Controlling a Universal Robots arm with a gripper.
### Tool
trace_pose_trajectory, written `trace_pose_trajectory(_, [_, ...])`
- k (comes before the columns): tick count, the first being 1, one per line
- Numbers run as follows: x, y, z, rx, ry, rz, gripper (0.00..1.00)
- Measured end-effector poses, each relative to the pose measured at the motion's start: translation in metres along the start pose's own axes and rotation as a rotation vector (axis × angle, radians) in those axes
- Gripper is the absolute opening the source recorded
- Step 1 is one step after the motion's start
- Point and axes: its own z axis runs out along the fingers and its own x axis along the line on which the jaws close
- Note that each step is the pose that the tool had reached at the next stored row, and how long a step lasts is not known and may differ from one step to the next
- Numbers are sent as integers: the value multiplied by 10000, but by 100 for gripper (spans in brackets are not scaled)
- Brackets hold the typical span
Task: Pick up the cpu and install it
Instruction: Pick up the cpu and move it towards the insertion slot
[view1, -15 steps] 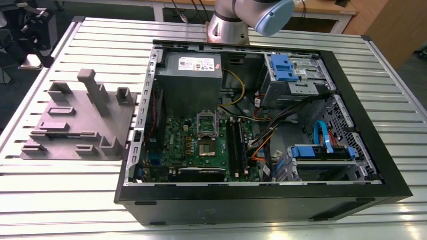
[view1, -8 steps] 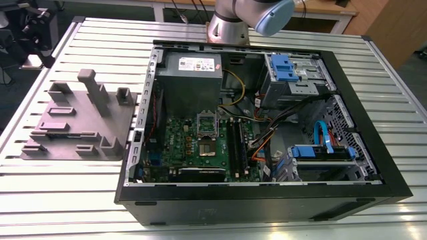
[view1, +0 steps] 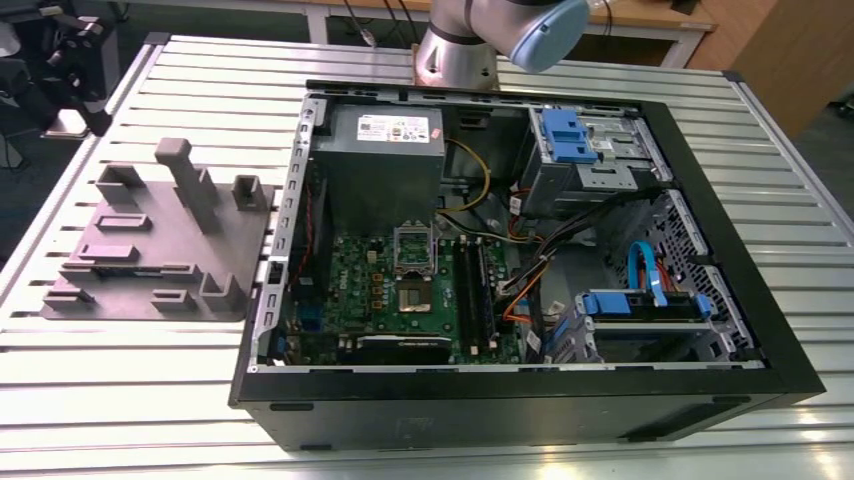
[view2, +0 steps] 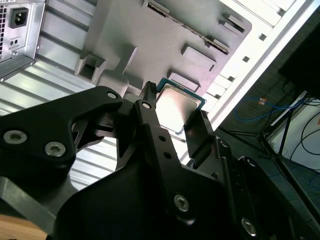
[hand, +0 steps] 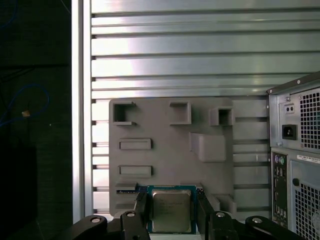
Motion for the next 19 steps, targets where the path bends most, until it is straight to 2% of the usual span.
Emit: trace_pose_trajectory(19, [-56, 2, -1, 0, 0, 1, 47])
